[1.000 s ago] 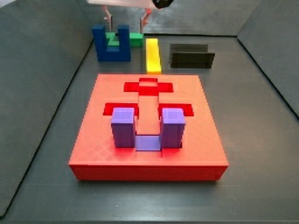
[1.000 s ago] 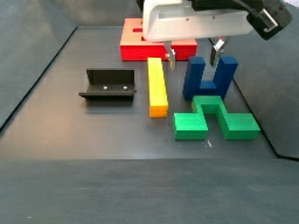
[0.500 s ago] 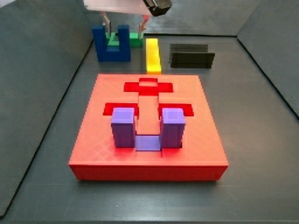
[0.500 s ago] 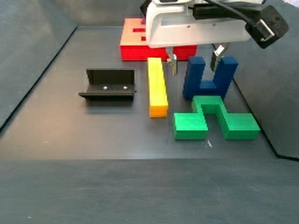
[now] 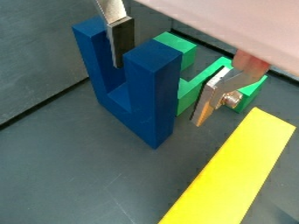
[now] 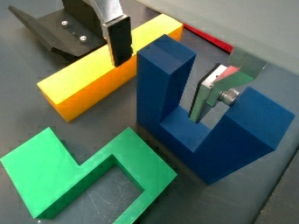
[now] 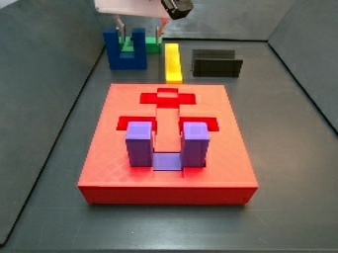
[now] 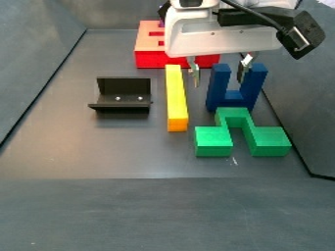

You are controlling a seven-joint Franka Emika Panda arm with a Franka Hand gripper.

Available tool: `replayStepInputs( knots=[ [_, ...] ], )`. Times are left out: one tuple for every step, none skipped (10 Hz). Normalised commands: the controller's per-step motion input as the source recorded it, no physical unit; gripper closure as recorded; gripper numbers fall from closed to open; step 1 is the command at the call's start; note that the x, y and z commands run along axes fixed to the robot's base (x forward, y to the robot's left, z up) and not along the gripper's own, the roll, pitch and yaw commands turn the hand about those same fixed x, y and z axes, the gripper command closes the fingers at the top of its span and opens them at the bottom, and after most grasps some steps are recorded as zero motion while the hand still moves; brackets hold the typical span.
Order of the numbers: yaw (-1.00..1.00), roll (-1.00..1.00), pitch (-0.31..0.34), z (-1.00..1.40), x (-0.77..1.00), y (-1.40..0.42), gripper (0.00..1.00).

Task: Pick up the blue object. Move up. Move to above the board. Insert the blue object.
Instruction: Pick up the blue object.

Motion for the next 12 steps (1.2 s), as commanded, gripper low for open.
replayStepInputs(
  knots=[
    [0.0, 0.0, 0.006, 0.0, 0.0, 0.0, 0.0],
    [0.0, -0.01, 0.05, -0.06, 0.0, 0.0, 0.0],
    [0.0, 0.0, 0.044, -0.04, 0.0, 0.0, 0.0],
    [-0.01, 0.0, 0.013, -0.03, 0.0, -0.06, 0.0],
    [0.0, 0.0, 0.0, 0.0, 0.0, -0.03, 0.0],
    [0.0, 0.0, 0.0, -0.02, 0.0, -0.05, 0.0],
    [0.0, 0.02, 0.0, -0.08, 0.0, -0.12, 0.0],
    [-0.01, 0.01, 0.013, -0.18, -0.01, -0.18, 0.0],
    [0.0, 0.01, 0.0, -0.21, -0.11, -0.21, 0.0],
    [0.0, 0.0, 0.0, 0.0, 0.0, 0.0, 1.0],
    [0.0, 0.0, 0.0, 0.0, 0.0, 0.0, 1.0],
    [0.0, 0.0, 0.0, 0.0, 0.0, 0.0, 1.0]
  ],
)
